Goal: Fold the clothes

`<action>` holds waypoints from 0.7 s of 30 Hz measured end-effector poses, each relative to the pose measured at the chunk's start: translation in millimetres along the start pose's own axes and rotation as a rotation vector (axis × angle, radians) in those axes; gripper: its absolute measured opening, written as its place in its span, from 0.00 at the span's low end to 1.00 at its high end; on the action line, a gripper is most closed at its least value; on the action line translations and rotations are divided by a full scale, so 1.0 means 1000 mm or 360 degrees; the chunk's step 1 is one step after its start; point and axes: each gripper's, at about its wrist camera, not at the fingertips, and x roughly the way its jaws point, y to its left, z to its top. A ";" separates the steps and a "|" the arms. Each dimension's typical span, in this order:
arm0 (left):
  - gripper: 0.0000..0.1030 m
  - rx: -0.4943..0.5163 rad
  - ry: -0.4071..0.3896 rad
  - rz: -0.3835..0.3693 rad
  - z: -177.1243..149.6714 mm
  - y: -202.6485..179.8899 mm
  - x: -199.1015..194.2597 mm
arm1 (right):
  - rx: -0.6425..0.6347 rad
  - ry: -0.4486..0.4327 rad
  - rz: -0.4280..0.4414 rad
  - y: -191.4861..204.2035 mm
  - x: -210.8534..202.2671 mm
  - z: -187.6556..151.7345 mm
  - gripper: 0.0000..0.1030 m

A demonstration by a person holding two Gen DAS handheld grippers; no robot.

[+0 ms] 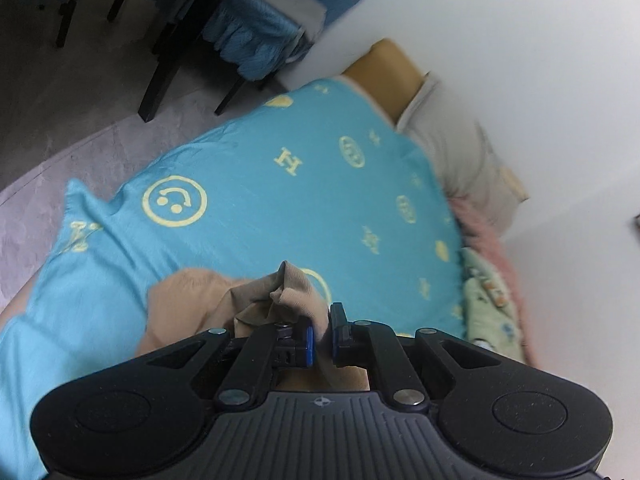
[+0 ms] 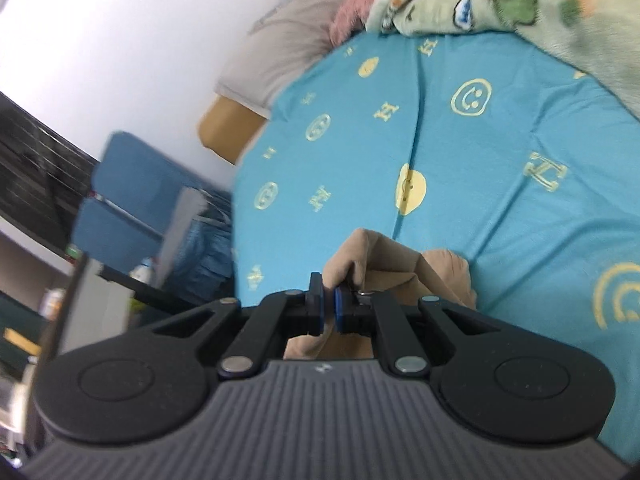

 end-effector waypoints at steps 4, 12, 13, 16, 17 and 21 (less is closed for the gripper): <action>0.09 0.0010 0.0073 -0.0001 0.017 0.015 0.043 | 0.0015 0.0075 -0.0042 -0.015 0.039 0.003 0.08; 0.11 0.0209 0.0112 0.0034 0.016 0.034 0.092 | -0.0047 0.0173 -0.0131 -0.022 0.088 0.004 0.10; 0.11 0.0224 0.0121 0.0025 0.016 0.036 0.094 | -0.0052 0.0180 -0.0139 -0.023 0.090 0.004 0.10; 0.13 0.0273 0.0143 -0.0006 0.017 0.038 0.093 | -0.0077 0.0201 -0.0151 -0.022 0.090 0.003 0.11; 0.17 0.0294 0.0149 -0.0016 0.017 0.037 0.091 | -0.0100 0.0205 -0.0140 -0.020 0.088 0.003 0.11; 0.86 0.0439 0.0086 -0.0097 0.011 0.022 0.068 | -0.0204 0.0171 0.0017 -0.008 0.067 0.000 0.39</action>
